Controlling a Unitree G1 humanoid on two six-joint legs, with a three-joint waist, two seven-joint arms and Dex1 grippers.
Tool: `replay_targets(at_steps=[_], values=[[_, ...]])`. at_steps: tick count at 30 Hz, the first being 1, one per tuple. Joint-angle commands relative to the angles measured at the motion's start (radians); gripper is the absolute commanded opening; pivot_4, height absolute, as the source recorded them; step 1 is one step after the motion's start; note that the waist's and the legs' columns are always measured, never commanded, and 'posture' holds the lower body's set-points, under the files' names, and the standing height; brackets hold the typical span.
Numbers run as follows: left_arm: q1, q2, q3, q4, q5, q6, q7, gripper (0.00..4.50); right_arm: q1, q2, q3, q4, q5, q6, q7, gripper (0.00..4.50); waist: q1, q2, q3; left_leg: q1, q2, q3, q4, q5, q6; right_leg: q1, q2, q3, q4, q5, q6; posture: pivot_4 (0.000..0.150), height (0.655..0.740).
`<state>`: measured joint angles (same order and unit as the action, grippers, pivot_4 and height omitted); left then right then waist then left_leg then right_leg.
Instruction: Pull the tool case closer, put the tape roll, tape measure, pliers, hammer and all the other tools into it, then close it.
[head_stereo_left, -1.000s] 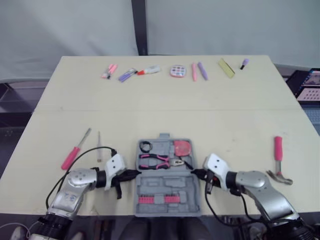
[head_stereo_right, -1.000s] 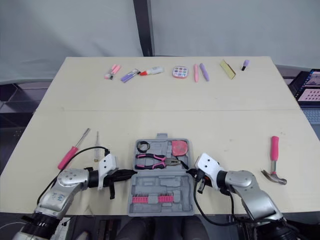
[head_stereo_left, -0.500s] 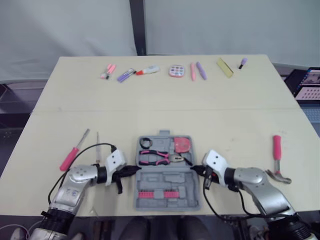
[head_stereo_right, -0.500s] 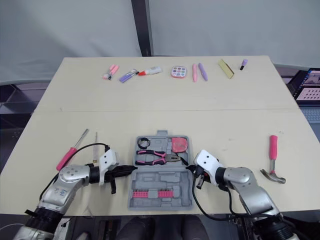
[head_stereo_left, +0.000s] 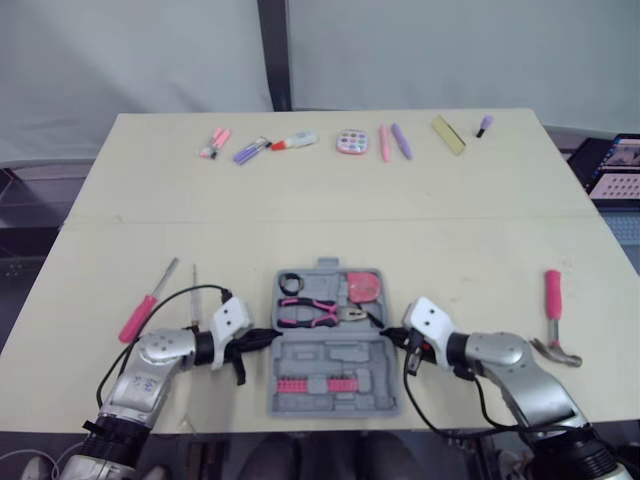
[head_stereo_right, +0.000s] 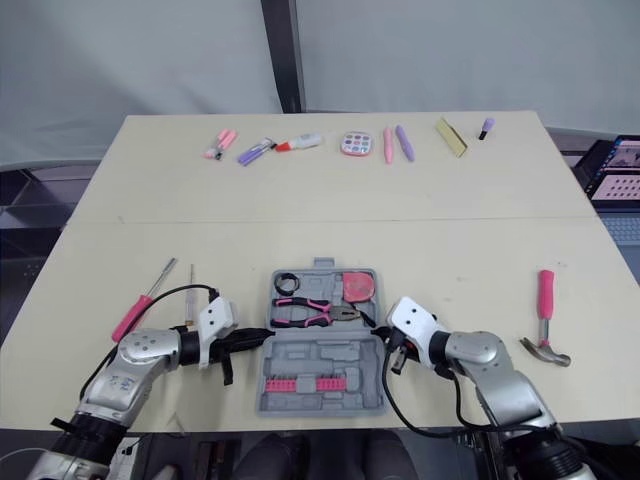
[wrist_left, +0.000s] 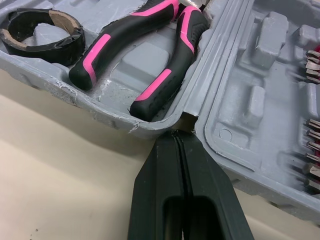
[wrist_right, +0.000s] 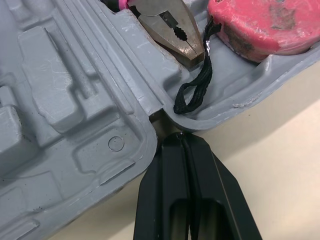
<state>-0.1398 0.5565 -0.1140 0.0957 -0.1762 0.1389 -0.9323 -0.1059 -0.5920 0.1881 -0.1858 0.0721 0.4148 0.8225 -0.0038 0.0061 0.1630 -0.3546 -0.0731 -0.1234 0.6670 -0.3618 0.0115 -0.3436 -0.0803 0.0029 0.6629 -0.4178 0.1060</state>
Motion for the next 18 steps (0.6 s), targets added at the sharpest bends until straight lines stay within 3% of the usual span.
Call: replay_targets(at_steps=[1,18], values=[[-0.004,-0.016,-0.001,-0.009,-0.003,-0.02,0.004,0.0,-0.012,0.019,0.003,-0.008,0.008,-0.013,-0.013,0.09,0.0,0.0,0.0,0.0,0.0,0.0,0.0,0.0,0.0,0.0,0.0,0.0,0.0,0.0,0.0,0.15,0.74],[-0.025,-0.027,0.006,0.032,0.006,-0.044,0.008,0.0,-0.032,0.035,0.001,0.011,-0.006,-0.017,-0.018,0.09,-0.001,0.0,0.0,0.0,0.0,0.0,0.0,0.0,0.0,0.0,0.0,0.0,0.001,0.0,0.0,0.15,0.74]])
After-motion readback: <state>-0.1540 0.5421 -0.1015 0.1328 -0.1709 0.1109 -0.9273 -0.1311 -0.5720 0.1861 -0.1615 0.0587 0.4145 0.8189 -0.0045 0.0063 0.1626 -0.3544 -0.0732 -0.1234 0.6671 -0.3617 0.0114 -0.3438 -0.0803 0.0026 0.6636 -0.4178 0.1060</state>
